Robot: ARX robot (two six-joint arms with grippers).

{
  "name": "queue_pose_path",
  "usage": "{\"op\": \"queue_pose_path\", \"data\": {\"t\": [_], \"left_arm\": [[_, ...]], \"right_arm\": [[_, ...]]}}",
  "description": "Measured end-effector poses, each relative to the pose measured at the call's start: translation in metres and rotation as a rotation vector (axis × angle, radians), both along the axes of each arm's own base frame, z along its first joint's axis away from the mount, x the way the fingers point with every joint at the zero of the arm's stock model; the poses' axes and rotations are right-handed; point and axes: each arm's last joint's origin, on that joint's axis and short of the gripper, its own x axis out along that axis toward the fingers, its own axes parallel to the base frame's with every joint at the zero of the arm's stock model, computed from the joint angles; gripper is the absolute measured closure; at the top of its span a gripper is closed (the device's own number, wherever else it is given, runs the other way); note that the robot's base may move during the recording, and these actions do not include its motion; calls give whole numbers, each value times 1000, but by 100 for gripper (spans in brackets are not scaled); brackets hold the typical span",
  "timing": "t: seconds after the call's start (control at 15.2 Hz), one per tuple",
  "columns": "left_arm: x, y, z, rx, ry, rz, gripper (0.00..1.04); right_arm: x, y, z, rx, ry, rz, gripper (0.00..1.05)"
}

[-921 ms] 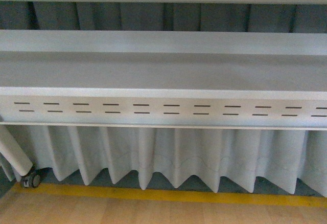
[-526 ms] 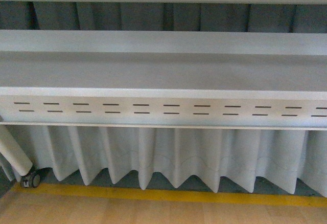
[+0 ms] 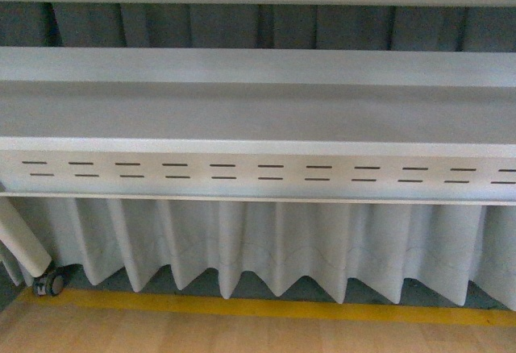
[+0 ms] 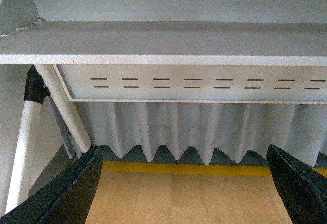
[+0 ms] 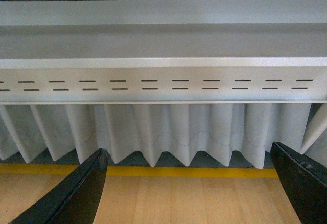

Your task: Wind up and store yellow beetle toy

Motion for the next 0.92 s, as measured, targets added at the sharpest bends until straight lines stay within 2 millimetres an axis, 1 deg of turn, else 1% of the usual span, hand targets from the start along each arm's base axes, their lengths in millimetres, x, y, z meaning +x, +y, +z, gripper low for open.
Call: {"op": "queue_pose_path", "data": {"t": [0.92], "left_arm": [[0, 0, 0, 0, 2, 0, 7]], "right_arm": [[0, 0, 0, 0, 2, 0, 7]]}}
